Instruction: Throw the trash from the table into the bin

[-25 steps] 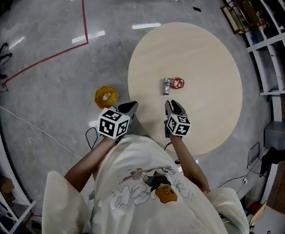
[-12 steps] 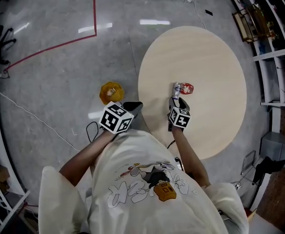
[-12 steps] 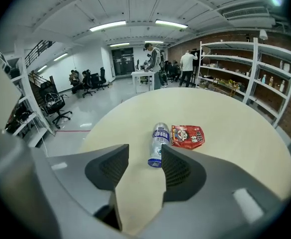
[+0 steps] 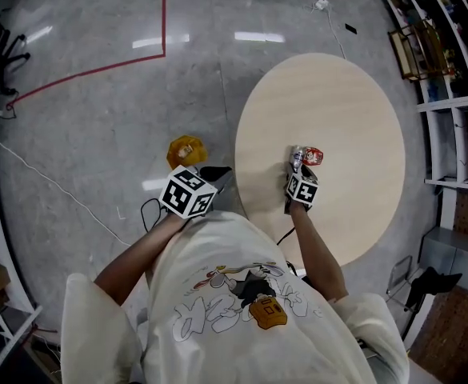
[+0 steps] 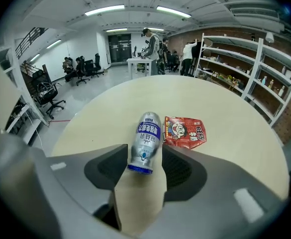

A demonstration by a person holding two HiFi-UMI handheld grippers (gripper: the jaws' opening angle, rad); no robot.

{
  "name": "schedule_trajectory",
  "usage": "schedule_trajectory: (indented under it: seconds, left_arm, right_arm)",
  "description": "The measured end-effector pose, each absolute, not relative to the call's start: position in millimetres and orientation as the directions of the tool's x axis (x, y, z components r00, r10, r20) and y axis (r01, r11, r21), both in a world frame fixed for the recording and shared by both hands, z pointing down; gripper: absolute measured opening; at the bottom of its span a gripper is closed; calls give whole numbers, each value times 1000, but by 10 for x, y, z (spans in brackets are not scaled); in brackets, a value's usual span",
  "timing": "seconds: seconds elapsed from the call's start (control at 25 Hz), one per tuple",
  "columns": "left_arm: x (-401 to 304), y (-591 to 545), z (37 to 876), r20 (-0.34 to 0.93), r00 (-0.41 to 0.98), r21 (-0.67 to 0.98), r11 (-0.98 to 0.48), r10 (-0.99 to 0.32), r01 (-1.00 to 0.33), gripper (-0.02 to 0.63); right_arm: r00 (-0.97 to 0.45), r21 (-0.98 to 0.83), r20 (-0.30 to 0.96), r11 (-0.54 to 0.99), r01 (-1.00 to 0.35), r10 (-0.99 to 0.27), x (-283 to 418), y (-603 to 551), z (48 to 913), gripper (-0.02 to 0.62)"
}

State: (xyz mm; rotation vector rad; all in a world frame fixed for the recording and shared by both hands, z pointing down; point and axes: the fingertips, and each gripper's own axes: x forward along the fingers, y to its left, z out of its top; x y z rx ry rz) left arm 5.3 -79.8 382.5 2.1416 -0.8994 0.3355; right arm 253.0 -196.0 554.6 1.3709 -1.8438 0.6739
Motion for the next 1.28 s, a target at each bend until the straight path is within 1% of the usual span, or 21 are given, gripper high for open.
schedule_trajectory:
  seconds: [0.08,0.2,0.36,0.6,0.84,1.08,1.28]
  left_arm:
    - [-28,-778,3842,493,714,562,-444,-497,-697,6]
    - [-54,-724,3885,495,720,563,-451,-487,-693,6]
    - [-158,-709,3915,489,714,552,-456,-502,-698,6]
    - [-285,-513,3936,466,720,588,-427,-514,-686,6]
    - [-148,-523,3834,434,755,582,-486,-491,-651,6]
    - [62,-451,3726,416,783,610,-496,-463,-618,6]
    - [452,-301,3828,400,818,643,-510,-413,-572,6]
  right_arm:
    - [-157,14,819,292,-956,-552,2511,-1952,5596,221]
    - [-132,40,829,293,-955,-544,2535,-1940,5629,176]
    - [-144,53,810,316,-947,-569,2434,-1992,5589,173]
    - [-186,36,799,354,-934,-572,2163,-1742,5536,173]
    - [-224,6,775,361,-933,-591,1967,-1577,5317,172]
    - [-276,-50,738,358,-933,-616,1858,-1250,4924,172]
    - [-324,-71,713,396,-916,-622,1863,-853,4716,172]
